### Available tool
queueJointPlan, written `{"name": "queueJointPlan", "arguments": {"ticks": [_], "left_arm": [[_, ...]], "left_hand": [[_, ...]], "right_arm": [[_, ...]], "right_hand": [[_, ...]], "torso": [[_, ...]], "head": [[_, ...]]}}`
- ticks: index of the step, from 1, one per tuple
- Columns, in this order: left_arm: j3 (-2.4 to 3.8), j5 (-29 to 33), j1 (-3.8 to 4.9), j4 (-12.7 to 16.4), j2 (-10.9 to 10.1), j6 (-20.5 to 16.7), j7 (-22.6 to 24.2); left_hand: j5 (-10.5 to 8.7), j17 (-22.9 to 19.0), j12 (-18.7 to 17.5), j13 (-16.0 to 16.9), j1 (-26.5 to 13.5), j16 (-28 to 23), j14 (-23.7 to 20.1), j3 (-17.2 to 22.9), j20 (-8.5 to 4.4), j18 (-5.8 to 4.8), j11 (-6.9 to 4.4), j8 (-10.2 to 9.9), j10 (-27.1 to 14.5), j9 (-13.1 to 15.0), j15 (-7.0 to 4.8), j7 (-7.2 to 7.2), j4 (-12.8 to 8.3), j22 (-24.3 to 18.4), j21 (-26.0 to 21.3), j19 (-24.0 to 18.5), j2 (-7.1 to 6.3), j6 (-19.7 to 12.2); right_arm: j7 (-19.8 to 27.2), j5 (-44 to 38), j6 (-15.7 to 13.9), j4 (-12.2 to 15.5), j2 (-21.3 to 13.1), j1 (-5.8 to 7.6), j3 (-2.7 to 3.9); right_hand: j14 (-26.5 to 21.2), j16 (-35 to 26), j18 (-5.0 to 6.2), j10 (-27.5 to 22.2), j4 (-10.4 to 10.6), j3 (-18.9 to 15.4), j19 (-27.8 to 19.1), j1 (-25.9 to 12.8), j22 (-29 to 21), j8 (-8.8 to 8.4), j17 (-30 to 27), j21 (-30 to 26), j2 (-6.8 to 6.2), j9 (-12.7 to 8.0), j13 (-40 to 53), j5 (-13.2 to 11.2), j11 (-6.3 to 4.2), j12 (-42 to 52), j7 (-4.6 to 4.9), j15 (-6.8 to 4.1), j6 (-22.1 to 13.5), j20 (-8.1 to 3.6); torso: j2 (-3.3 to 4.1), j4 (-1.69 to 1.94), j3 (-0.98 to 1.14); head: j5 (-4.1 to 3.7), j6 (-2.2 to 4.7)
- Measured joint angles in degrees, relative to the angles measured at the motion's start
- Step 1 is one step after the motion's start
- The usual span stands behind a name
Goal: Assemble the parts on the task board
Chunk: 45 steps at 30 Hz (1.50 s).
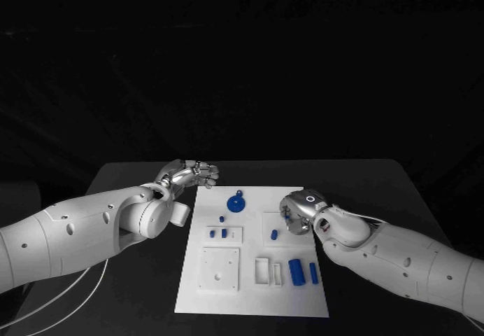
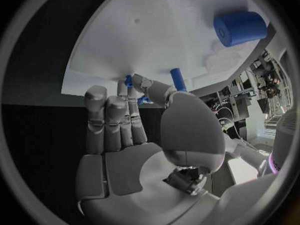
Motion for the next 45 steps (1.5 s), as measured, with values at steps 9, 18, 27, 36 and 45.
{"name": "queueJointPlan", "arguments": {"ticks": [9, 18, 27, 36, 45], "left_arm": [[0.00, 0.0, 0.00, -0.4, 0.0, 0.0, 0.0], [0.00, 0.0, 0.01, -0.9, 0.1, -0.1, 0.0], [0.00, 0.0, 0.01, -1.1, 0.1, -0.1, 0.1], [0.00, 0.1, 0.01, -2.3, 0.7, -0.2, 0.2], [-0.01, 0.3, 0.01, -3.6, 1.8, -0.6, 0.3]], "left_hand": [[0.00, 0.1, 0.0, 0.0, 0.2, 0.0, 0.0, 0.0, 0.00, -0.01, 0.00, 0.0, 0.0, 0.0, 0.00, 0.11, 0.0, 0.0, 0.0, 0.0, 0.23, -0.1], [0.00, 0.1, 0.0, 0.0, 0.2, 0.0, 0.0, 0.0, 0.00, -0.02, 0.00, 0.0, 0.0, 0.0, 0.00, 0.21, 0.0, 0.0, 0.0, 0.0, 0.23, -0.2], [0.00, 0.1, 0.0, 0.0, 0.2, 0.0, 0.2, 0.0, 0.00, -0.03, 0.00, 0.0, 0.0, 0.0, -0.21, 0.21, 0.0, 0.0, 0.0, 0.0, 0.23, -0.2], [0.00, 0.2, 0.0, 0.0, 0.2, -0.2, 0.2, 0.0, 0.00, -0.03, 0.00, 0.0, 0.0, 0.0, -0.21, 0.21, 0.0, 0.0, 0.0, 0.0, 0.23, -0.2], [0.00, 0.3, 0.0, 0.0, 0.2, -0.2, 0.2, 0.0, 0.00, -0.04, 0.00, 0.0, 0.0, 0.0, -0.21, 0.21, 0.0, 0.0, 0.0, 0.0, 0.23, -0.2]], "right_arm": [[-0.1, -0.3, -0.1, 1.1, -0.8, 0.66, 0.25], [-0.1, -0.3, -1.0, 3.6, -2.2, 1.75, 1.30], [0.3, 2.3, -2.1, 9.7, -4.7, 1.84, 3.79], [1.4, 4.8, -3.0, 13.7, -2.3, 1.76, 3.80], [1.6, 3.5, -2.5, 14.5, 1.9, 0.58, 0.43]], "right_hand": [[0.3, 0.0, -0.01, 0.3, 0.2, 0.2, 0.1, 0.1, 0.0, 0.28, 0.0, 0.0, -0.31, 0.0, 0.3, -0.2, -0.07, 0.2, -0.06, -0.13, 0.1, 0.09], [0.3, 0.0, -0.01, 0.4, 0.6, 0.6, 0.3, 0.3, 0.0, 0.28, 0.0, 0.0, -0.61, 0.1, 0.3, -0.2, -0.02, 0.2, -0.26, -0.14, 0.3, -0.08], [0.2, 0.0, -0.01, 0.4, 0.9, 0.9, 0.4, 0.3, 0.0, 0.28, 0.0, 0.0, -0.61, 0.1, 0.6, -0.2, -0.02, 0.2, -0.08, -0.26, 0.4, 0.01], [0.2, 0.0, -0.01, 0.4, 0.9, 0.9, 0.4, 0.2, 0.0, 0.28, 0.0, 0.0, -0.73, 0.1, 0.6, -0.2, -0.02, 0.2, -0.08, -0.25, 0.4, 0.01], [0.2, 0.0, 0.00, 0.4, 0.9, 0.9, 0.4, 0.3, 0.0, 0.27, 0.0, 0.0, -0.57, 0.2, 0.6, -0.2, -0.02, 0.2, -0.08, -0.24, 0.4, 0.02]], "torso": [[-0.01, -0.04, 0.07], [-0.01, -0.09, 0.16], [-0.02, -0.13, 0.13], [-0.12, -0.16, 0.08], [-0.29, -0.14, -0.07]], "head": [[0.17, 0.13], [0.24, 0.21], [0.78, 0.44], [2.92, 0.86], [6.67, 0.10]]}}
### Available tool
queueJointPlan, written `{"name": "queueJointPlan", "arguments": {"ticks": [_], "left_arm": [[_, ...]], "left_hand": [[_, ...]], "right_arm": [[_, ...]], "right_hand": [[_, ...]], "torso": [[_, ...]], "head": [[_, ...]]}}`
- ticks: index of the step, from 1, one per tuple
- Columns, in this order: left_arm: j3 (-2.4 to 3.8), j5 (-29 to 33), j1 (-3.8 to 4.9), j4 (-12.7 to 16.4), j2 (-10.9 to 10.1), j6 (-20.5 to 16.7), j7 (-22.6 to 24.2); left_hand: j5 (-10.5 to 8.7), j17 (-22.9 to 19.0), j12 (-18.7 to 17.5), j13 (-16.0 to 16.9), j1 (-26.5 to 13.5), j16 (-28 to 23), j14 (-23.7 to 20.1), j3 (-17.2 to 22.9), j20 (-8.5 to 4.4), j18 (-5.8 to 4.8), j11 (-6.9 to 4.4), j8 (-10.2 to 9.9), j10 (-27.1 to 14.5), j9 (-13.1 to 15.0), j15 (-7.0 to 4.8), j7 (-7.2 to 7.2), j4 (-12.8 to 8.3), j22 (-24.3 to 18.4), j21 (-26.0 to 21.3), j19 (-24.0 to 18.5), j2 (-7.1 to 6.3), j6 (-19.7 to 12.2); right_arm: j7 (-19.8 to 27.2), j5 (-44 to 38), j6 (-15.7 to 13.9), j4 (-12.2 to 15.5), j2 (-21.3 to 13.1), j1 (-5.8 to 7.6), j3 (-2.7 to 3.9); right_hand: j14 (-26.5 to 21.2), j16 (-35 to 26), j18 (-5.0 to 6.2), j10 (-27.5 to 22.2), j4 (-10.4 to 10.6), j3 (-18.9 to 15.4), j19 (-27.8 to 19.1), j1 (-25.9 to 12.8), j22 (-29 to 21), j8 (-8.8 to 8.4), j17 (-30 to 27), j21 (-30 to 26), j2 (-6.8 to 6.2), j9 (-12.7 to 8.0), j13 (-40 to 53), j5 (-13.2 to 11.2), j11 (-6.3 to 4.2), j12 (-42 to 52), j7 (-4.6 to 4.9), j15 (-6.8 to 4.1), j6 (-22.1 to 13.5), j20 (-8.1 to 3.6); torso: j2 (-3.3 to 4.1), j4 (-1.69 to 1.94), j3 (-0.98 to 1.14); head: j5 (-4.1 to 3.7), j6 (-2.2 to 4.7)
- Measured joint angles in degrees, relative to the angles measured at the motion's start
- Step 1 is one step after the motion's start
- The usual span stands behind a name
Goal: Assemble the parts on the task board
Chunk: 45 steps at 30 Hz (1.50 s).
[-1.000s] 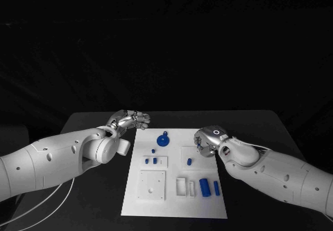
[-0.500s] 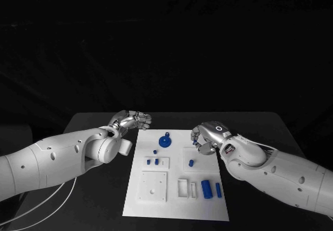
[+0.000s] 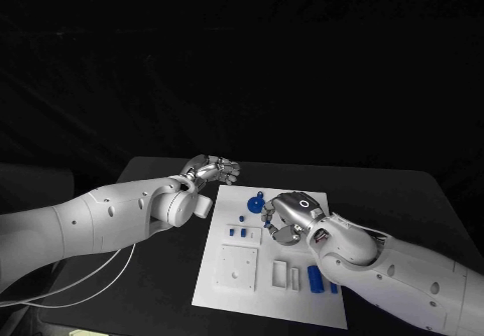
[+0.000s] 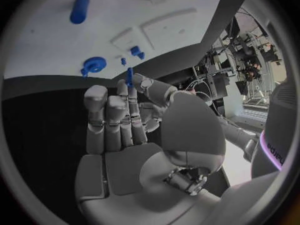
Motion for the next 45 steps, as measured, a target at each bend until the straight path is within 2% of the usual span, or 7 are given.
{"name": "queueJointPlan", "arguments": {"ticks": [3, 5, 14, 20, 25, 36, 45], "left_arm": [[0.00, 0.1, 0.00, -0.2, 0.3, -0.2, 0.0], [0.00, 0.1, 0.01, -0.3, 0.4, -0.3, 0.1], [0.00, 0.2, 0.03, -0.7, 0.6, -0.6, 0.1], [0.00, 0.3, 0.09, -0.7, 1.0, -0.6, 0.1], [0.00, 0.3, 0.11, -0.7, 1.2, -0.7, 0.1], [0.00, 0.4, 0.16, -0.7, 1.3, -0.7, 0.1], [0.00, 0.4, 0.19, -0.7, 1.4, -0.7, 0.1]], "left_hand": [[0.00, 0.0, 0.0, 0.0, 0.0, -0.2, 0.0, 0.0, 0.00, -0.01, 0.00, 0.0, 0.0, 0.0, 0.00, 0.00, 0.0, 0.0, 0.0, 0.0, 0.00, 0.0], [0.00, 0.0, 0.0, 0.0, 0.0, -0.2, 0.0, 0.0, 0.00, -0.01, 0.00, 0.2, 0.0, 0.0, 0.00, 0.00, 0.0, 0.0, 0.0, 0.0, 0.00, 0.0], [0.00, 0.1, 0.0, 0.0, 0.0, -0.2, 0.0, 0.0, 0.00, -0.02, 0.00, 0.2, 0.0, 0.0, 0.00, 0.00, 0.0, 0.0, -0.2, 0.0, 0.00, 0.0], [0.00, 0.1, 0.0, 0.0, 0.0, -0.2, 0.0, 0.0, 0.00, -0.02, 0.00, 0.2, 0.0, 0.0, 0.00, 0.00, 0.0, 0.0, -0.2, 0.0, 0.00, 0.0], [0.00, 0.1, 0.0, 0.0, 0.0, -0.4, 0.0, 0.0, 0.00, -0.03, 0.00, 0.2, 0.0, 0.0, 0.00, 0.00, 0.0, 0.0, -0.2, 0.0, 0.00, 0.0], [0.00, 0.1, 0.0, 0.0, 0.0, -0.4, 0.0, 0.0, 0.00, -0.04, 0.00, 0.2, 0.0, 0.0, 0.00, 0.00, 0.0, 0.0, -0.2, 0.0, 0.00, 0.0], [0.00, 0.2, 0.0, 0.0, 0.0, -0.4, 0.0, 0.0, 0.00, -0.04, 0.00, 0.2, 0.0, 0.0, 0.00, 0.00, 0.0, 0.0, -0.2, 0.0, 0.00, 0.0]], "right_arm": [[0.0, -0.7, 0.4, 0.0, 1.2, -0.45, -0.98], [0.0, -1.2, 0.8, -0.1, 1.9, -0.76, -2.05], [-0.2, -3.8, 1.9, -1.8, 5.2, -1.78, -4.38], [-0.5, -4.9, 2.4, -3.2, 6.2, -2.64, -5.07], [-0.7, -5.8, 2.7, -4.0, 6.8, -3.16, -5.31], [-1.1, -6.6, 3.1, -4.4, 7.1, -3.23, -5.53], [-1.1, -6.7, 3.5, -4.9, 7.3, -3.25, -5.98]], "right_hand": [[0.0, 0.0, -0.01, 0.0, 0.0, 0.0, 0.0, 0.0, 0.0, 0.00, 0.0, 0.0, 0.01, 0.0, 0.0, 0.0, 0.00, 0.0, 0.00, 0.01, 0.0, 0.01], [0.0, 0.0, 0.00, 0.0, 0.0, 0.0, 0.0, 0.1, 0.0, 0.00, 0.0, 0.0, 0.14, 0.0, 0.0, 0.0, 0.00, -0.2, 0.00, 0.01, 0.0, 0.03], [0.1, 0.0, -0.01, 0.0, 0.0, 0.0, -0.1, 0.1, 0.0, 0.00, 0.0, 0.0, 0.14, 0.0, -0.1, 0.0, 0.00, -0.3, 0.00, 0.09, 0.0, -0.11], [0.1, 0.0, -0.01, 0.0, 0.0, 0.0, -0.1, 0.1, 0.0, 0.00, 0.0, 0.0, 0.14, 0.0, -0.2, 0.0, 0.00, -0.3, 0.00, 0.10, 0.0, -0.13], [0.1, 0.0, -0.05, 0.0, 0.0, 0.0, 0.0, 0.1, 0.0, 0.00, 0.0, 0.0, 0.14, 0.0, -0.1, 0.0, 0.00, -0.4, -0.01, 0.10, 0.0, -0.24], [0.2, 0.0, -0.07, 0.0, 0.0, 0.0, 0.0, 0.1, 0.0, -0.01, 0.0, 0.0, 0.14, 0.0, -0.1, 0.0, 0.00, -0.5, -0.01, 0.16, 0.0, -0.23], [0.0, 0.0, -0.07, 0.0, 0.0, 0.0, 0.0, 0.1, 0.0, -0.01, 0.0, 0.0, 0.13, 0.0, -0.1, 0.0, 0.00, -0.4, -0.01, -0.01, 0.0, -0.21]], "torso": [[-0.02, 0.03, -0.03], [-0.01, 0.05, -0.03], [0.10, 0.08, -0.04], [0.13, 0.12, -0.04], [0.14, 0.12, -0.05], [0.14, 0.11, -0.09], [0.13, 0.06, -0.10]], "head": [[1.23, -0.27], [1.98, -0.38], [5.22, -1.76], [5.93, -2.30], [7.06, -2.91], [7.89, -3.76], [8.15, -4.25]]}}
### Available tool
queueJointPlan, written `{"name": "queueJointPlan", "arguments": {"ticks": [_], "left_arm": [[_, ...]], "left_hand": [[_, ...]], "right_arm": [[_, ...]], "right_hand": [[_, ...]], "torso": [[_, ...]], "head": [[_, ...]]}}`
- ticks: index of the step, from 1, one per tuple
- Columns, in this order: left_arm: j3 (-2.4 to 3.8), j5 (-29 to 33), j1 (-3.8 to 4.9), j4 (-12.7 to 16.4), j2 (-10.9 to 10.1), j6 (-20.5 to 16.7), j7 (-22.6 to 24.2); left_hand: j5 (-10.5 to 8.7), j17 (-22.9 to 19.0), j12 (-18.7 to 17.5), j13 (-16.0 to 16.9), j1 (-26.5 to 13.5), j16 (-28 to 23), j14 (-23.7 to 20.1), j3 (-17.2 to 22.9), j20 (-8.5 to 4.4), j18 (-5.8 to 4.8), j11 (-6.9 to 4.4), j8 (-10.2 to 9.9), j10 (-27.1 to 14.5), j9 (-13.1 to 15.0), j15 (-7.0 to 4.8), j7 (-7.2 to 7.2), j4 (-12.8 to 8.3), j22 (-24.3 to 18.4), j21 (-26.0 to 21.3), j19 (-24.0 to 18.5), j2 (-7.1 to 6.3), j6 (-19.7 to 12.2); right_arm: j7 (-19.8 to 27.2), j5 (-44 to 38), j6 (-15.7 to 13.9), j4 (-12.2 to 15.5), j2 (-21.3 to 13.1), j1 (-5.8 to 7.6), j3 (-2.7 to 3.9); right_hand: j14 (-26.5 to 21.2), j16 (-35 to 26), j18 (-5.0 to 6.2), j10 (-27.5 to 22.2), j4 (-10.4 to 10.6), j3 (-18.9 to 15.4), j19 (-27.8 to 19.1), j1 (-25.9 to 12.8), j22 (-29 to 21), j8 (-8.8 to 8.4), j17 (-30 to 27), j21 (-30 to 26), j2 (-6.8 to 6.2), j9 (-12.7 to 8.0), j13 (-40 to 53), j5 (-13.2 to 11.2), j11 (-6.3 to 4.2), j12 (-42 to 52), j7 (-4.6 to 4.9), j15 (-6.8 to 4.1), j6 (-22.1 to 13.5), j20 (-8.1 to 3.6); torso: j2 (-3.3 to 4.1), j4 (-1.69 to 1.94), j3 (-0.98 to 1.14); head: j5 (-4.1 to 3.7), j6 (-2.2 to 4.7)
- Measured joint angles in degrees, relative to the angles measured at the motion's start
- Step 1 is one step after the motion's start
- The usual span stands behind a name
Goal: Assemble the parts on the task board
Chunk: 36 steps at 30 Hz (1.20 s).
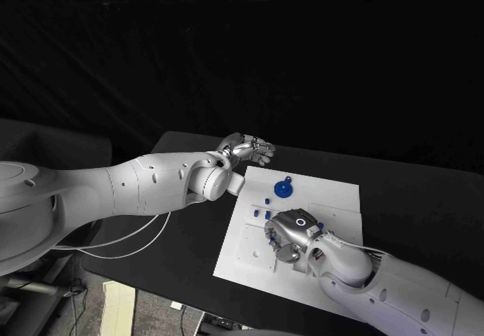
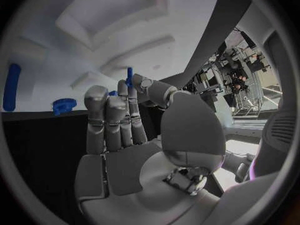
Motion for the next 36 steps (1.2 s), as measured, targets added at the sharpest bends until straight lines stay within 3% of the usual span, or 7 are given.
{"name": "queueJointPlan", "arguments": {"ticks": [10, 36], "left_arm": [[0.00, 0.0, 0.01, 0.0, 0.0, 0.0, 0.0], [0.00, 0.0, 0.15, 0.0, 0.2, 0.0, 0.0]], "left_hand": [[0.00, 0.0, 0.0, 0.0, 0.0, -0.2, 0.0, 0.0, 0.00, -0.01, 0.00, 0.0, 0.0, 0.0, 0.00, 0.00, 0.0, 0.0, 0.0, 0.0, 0.00, 0.0], [0.00, 0.1, 0.0, 0.0, 0.0, -0.4, 0.0, 0.0, 0.00, -0.02, 0.00, 0.0, 0.0, 0.0, 0.00, 0.00, 0.0, 0.0, -0.2, 0.0, 0.00, 0.0]], "right_arm": [[0.0, -0.1, 0.2, 0.0, 0.2, 0.03, -0.34], [-0.5, -0.3, 0.9, -0.6, 1.4, 0.18, -0.90]], "right_hand": [[0.0, -0.2, 0.00, 0.0, 0.0, 0.0, 0.1, 0.0, 0.0, 0.00, 0.0, 0.0, 0.00, 0.0, 0.0, 0.0, 0.00, 0.0, 0.00, 0.01, 0.0, 0.10], [0.1, -0.2, -0.01, 0.0, -0.1, -0.1, 0.0, -0.1, 0.0, 0.00, 0.0, 0.0, -0.06, 0.2, 0.0, -0.2, 0.00, -0.1, 0.00, 0.11, 0.0, 0.21]], "torso": [[-0.02, -0.01, 0.03], [-0.03, -0.03, 0.03]], "head": [[0.20, -0.41], [0.43, -0.65]]}}
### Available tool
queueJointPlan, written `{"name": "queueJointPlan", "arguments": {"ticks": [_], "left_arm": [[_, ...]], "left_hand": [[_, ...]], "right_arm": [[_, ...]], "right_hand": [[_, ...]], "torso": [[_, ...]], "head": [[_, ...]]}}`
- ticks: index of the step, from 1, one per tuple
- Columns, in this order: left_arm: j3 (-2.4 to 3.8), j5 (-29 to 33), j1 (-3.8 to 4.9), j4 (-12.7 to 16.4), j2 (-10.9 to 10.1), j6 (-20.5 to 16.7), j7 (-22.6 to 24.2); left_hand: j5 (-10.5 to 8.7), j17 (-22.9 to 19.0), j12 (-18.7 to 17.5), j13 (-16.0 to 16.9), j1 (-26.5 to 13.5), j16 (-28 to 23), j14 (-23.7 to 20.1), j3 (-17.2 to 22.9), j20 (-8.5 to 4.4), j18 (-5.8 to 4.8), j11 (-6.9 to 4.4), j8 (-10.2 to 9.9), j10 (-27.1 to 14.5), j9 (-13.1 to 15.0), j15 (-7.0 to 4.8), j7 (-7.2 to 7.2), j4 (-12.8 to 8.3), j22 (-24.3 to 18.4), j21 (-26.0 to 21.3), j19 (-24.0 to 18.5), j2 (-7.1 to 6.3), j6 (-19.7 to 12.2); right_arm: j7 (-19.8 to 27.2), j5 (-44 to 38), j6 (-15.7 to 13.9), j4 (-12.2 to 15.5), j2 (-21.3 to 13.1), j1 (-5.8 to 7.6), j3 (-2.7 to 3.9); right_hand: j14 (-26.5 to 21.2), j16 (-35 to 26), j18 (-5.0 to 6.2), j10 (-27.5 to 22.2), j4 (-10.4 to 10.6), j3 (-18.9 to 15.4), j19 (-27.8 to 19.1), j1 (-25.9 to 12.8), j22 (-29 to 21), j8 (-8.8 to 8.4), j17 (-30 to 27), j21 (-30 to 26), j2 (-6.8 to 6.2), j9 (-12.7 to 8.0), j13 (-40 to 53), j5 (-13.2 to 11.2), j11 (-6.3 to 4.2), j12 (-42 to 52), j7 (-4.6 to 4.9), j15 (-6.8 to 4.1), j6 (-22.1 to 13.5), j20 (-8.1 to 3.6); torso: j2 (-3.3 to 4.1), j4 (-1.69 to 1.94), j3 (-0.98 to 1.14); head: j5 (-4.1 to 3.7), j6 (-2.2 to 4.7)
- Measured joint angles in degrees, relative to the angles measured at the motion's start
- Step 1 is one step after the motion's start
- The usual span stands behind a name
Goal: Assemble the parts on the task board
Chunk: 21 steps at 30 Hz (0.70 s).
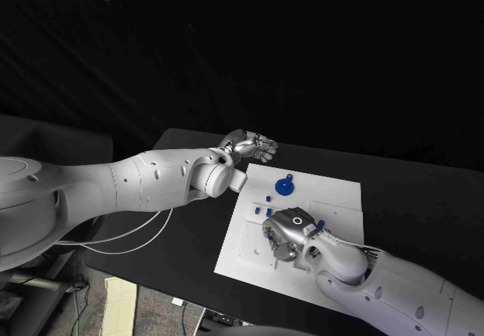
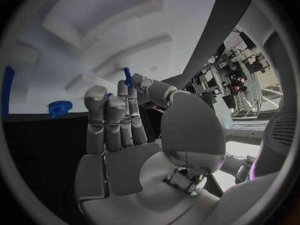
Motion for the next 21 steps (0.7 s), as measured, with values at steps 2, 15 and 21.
{"name": "queueJointPlan", "arguments": {"ticks": [2, 15, 21], "left_arm": [[0.00, 0.0, 0.02, 0.0, 0.0, 0.0, 0.0], [0.00, 0.0, 0.09, 0.0, 0.0, 0.0, 0.0], [0.00, 0.0, 0.11, 0.0, -0.1, 0.0, 0.0]], "left_hand": [[0.00, 0.0, 0.0, 0.0, 0.0, 0.0, 0.0, 0.0, 0.00, -0.01, 0.00, 0.0, 0.0, 0.0, 0.00, 0.00, 0.0, 0.0, 0.0, 0.0, 0.00, 0.0], [0.00, 0.0, 0.0, 0.0, 0.0, 0.0, 0.0, 0.0, 0.00, -0.01, 0.00, 0.0, 0.0, 0.0, 0.00, 0.00, 0.0, 0.0, 0.0, 0.0, 0.00, 0.0], [0.00, 0.0, 0.0, 0.0, 0.0, -0.2, 0.0, 0.0, 0.00, -0.01, 0.00, 0.0, 0.0, 0.0, 0.00, 0.00, 0.0, 0.0, 0.0, 0.0, 0.00, 0.0]], "right_arm": [[-0.1, -0.1, 0.4, -0.2, 0.2, -0.05, -0.19], [-0.4, -0.5, 0.7, -0.6, 0.3, 0.27, -1.03], [-0.2, 0.1, 0.1, -0.8, 0.3, 0.21, -1.11]], "right_hand": [[0.0, 0.0, 0.00, 0.0, 0.0, 0.0, 0.0, 0.1, 0.0, 0.00, 0.0, 0.0, 0.08, 0.0, 0.0, 0.0, 0.00, 0.0, 0.00, 0.00, 0.0, 0.00], [0.0, 0.0, -0.01, 0.0, 0.0, 0.0, -0.3, 0.3, 0.0, -0.12, 0.0, 0.0, 0.25, -0.1, 0.1, 0.0, 0.00, -0.4, 0.00, 0.01, 0.0, -0.11], [0.0, -0.6, -0.01, 0.0, 0.0, 0.0, -0.3, 0.2, 0.0, -0.28, -0.2, 0.0, 0.25, -0.2, 0.1, 0.2, 0.00, -0.3, 0.34, 0.01, -0.6, -0.10]], "torso": [[0.00, 0.01, 0.00], [0.02, 0.05, -0.01], [-0.02, -0.05, 0.03]], "head": [[0.00, 0.00], [0.13, -0.43], [0.20, -0.42]]}}
